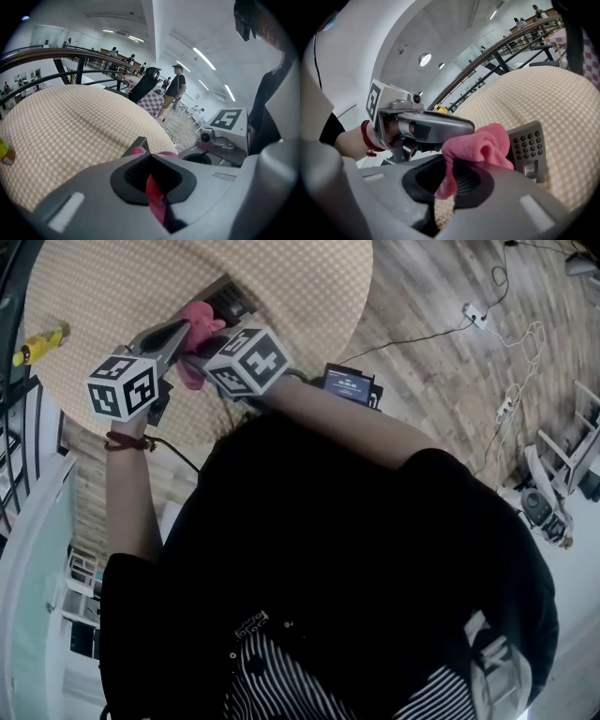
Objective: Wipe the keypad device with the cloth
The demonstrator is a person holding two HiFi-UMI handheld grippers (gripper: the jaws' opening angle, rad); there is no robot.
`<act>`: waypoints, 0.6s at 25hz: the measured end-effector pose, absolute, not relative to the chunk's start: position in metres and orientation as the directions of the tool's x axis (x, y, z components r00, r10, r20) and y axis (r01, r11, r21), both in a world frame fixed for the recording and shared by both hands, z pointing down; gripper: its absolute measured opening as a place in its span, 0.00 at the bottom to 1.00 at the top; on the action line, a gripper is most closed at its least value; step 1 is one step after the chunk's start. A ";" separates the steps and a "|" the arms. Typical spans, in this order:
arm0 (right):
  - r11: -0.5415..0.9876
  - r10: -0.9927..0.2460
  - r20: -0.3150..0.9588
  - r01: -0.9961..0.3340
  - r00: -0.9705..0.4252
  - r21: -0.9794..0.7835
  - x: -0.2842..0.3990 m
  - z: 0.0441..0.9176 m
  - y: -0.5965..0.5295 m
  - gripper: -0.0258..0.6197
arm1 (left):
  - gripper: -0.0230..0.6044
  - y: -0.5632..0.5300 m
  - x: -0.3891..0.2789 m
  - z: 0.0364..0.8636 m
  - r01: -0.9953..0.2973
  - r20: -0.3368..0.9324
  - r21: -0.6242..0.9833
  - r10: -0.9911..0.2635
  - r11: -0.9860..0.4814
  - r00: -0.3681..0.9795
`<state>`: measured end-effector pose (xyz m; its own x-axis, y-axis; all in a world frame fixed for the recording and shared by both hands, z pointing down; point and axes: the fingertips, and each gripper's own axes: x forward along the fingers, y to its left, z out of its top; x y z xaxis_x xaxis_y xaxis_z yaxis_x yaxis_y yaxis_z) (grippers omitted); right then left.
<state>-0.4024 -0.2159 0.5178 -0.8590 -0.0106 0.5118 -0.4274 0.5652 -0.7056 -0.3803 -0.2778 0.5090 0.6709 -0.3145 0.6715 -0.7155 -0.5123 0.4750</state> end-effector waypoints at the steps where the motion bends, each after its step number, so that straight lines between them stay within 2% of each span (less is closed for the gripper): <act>1: 0.570 -0.014 0.511 -0.427 -0.860 -0.702 -0.404 0.519 -0.218 0.11 | 0.04 -0.281 -0.383 0.511 -0.721 0.677 0.468 -0.317 -0.512 0.664; 4: 0.578 -0.007 0.543 -0.447 -0.840 -0.683 -0.405 0.540 -0.219 0.11 | 0.04 -0.293 -0.394 0.521 -0.743 0.710 0.420 -0.321 -0.522 0.627; 8: 0.541 0.034 0.664 -0.545 -0.747 -0.641 -0.389 0.589 -0.208 0.11 | 0.04 -0.308 -0.401 0.528 -0.755 0.756 0.352 -0.308 -0.554 0.578; 11: 0.528 0.026 0.665 -0.554 -0.747 -0.644 -0.385 0.593 -0.207 0.11 | 0.04 -0.315 -0.398 0.535 -0.743 0.790 0.309 -0.275 -0.593 0.548; 15: 0.547 0.001 0.643 -0.538 -0.766 -0.641 -0.390 0.585 -0.213 0.11 | 0.04 -0.320 -0.389 0.549 -0.746 0.777 0.362 -0.261 -0.559 0.572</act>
